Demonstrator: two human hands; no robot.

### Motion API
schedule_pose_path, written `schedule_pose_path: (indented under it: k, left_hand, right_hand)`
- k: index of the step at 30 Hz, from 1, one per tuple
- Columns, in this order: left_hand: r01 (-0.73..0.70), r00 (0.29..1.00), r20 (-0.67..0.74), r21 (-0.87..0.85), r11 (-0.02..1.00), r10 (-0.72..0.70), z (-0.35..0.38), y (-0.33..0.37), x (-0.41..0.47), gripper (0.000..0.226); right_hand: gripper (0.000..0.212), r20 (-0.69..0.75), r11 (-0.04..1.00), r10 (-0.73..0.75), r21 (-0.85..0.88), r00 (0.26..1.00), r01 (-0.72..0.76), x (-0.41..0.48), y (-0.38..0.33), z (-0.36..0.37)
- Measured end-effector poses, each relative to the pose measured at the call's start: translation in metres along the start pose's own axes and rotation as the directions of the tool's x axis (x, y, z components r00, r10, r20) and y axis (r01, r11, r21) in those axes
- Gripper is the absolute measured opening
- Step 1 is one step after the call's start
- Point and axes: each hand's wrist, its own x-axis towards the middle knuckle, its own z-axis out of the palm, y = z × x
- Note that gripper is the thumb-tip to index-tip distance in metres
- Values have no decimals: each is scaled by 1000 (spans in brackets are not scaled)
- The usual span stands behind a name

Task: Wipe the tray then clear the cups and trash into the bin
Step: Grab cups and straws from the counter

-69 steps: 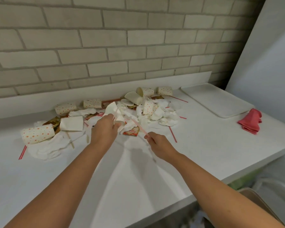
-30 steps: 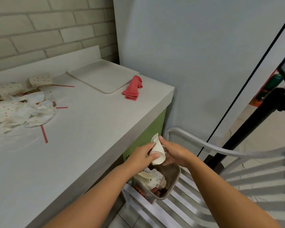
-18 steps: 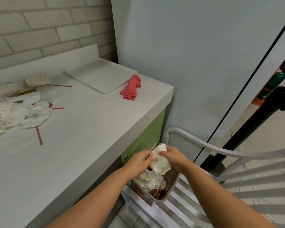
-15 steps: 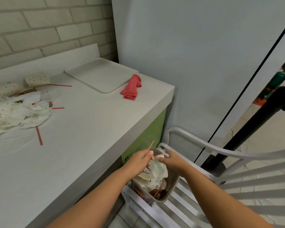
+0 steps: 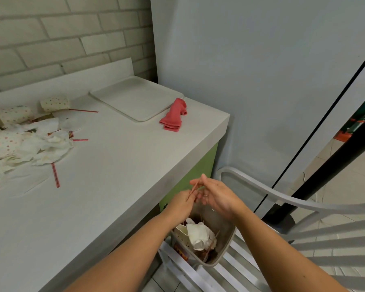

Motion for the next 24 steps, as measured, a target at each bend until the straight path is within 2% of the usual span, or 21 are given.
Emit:
schedule_pose_path:
  k: [3,5,7,10,12,14,17,21,24]
  left_hand:
    - [26,1000,-12,-8,1000,-26,0,4,0,38]
    - [20,1000,-21,6,1000,-19,-1,7,0,33]
    - [31,998,-49,51,998,-28,-4,7,0,41]
    - [63,994,-93,52,997,-58,-10,4,-2,54]
    - [63,992,-108,33,997,-59,-13,4,-4,54]
    - [50,992,-116,15,999,-48,-16,6,-6,53]
    - [24,987,-157,27,999,-19,-22,10,-9,50]
    - [-36,968,-250,8,999,36,-36,17,-13,44]
    - [-86,936,-343,5,996,82,-51,20,-18,36]
  right_hand:
    - [20,0,949,-111,-298,994,105,2,-4,4]
    - [21,-102,934,-192,-325,976,150,4,-9,6]
    - [22,-246,928,-266,-327,932,179,7,-12,3]
    - [22,-347,864,-305,-492,887,105,9,-3,-8]
    - [21,-323,792,-263,-610,909,12,9,10,-10]
    - [20,-267,671,-155,-735,951,-98,10,21,-9]
    - [44,-204,466,45,-861,978,-201,16,27,-4]
    - [36,-147,432,99,-884,984,-176,29,9,8]
    - [22,-61,418,39,-906,997,-72,36,-26,29]
